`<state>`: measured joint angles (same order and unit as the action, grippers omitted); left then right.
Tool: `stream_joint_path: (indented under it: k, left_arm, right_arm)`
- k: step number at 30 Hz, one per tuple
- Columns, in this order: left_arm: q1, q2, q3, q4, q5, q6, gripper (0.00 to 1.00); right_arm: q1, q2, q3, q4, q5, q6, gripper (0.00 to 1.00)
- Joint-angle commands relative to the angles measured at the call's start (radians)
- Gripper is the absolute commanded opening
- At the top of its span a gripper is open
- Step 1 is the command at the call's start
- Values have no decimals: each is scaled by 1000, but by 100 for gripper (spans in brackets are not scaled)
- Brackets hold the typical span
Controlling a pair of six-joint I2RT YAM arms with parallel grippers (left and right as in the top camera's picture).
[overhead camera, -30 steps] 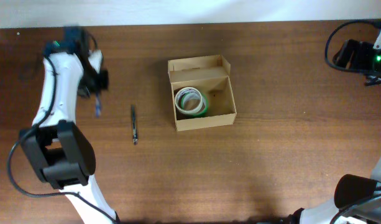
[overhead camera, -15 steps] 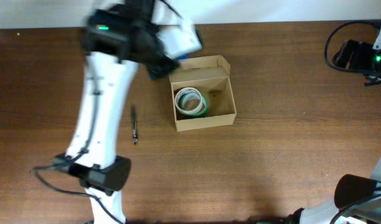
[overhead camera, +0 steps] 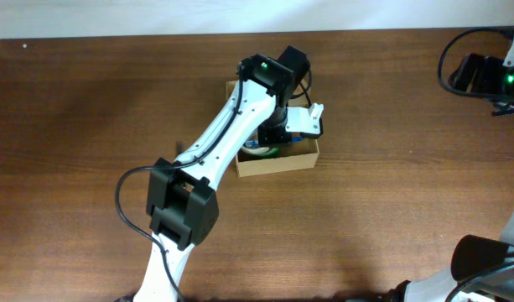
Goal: Pack container
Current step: 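Place the blue pen into the box and release it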
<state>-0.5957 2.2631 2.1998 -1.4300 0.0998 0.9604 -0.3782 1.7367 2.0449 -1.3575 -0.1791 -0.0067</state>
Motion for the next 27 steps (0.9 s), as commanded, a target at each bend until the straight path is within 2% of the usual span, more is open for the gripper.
stream_joint_path:
  k: [1,12,13,15,16,21,24,25,27]
  left_arm:
    - [-6,45,-6,6,-10,-32,2]
    - [-13,78,-7,10,31,-78,2]
    - [-13,78,-7,10,30,-78,16]
    - [-13,78,-6,12,10,-95,29]
    - [-14,75,-6,17,-5,-111,45]
    - [-19,-19,-6,41,-67,-158,46]
    - [-6,-155,-6,89,-164,-251,46]
    - [10,-229,-6,107,-197,-291,50]
    - [67,-358,-8,132,-205,-348,52]
  right_arm:
    - [-3,3,0,3,-9,1,99]
    - [-3,3,0,3,-9,1,99]
    - [-3,3,0,3,-9,1,99]
    - [-3,3,0,3,-9,1,99]
    - [-3,3,0,3,-9,1,99]
    - [-3,3,0,3,-9,1,99]
    - [-3,3,0,3,-9,1,99]
    - [-3,3,0,3,-9,1,99]
    - [-3,3,0,3,-9,1,99]
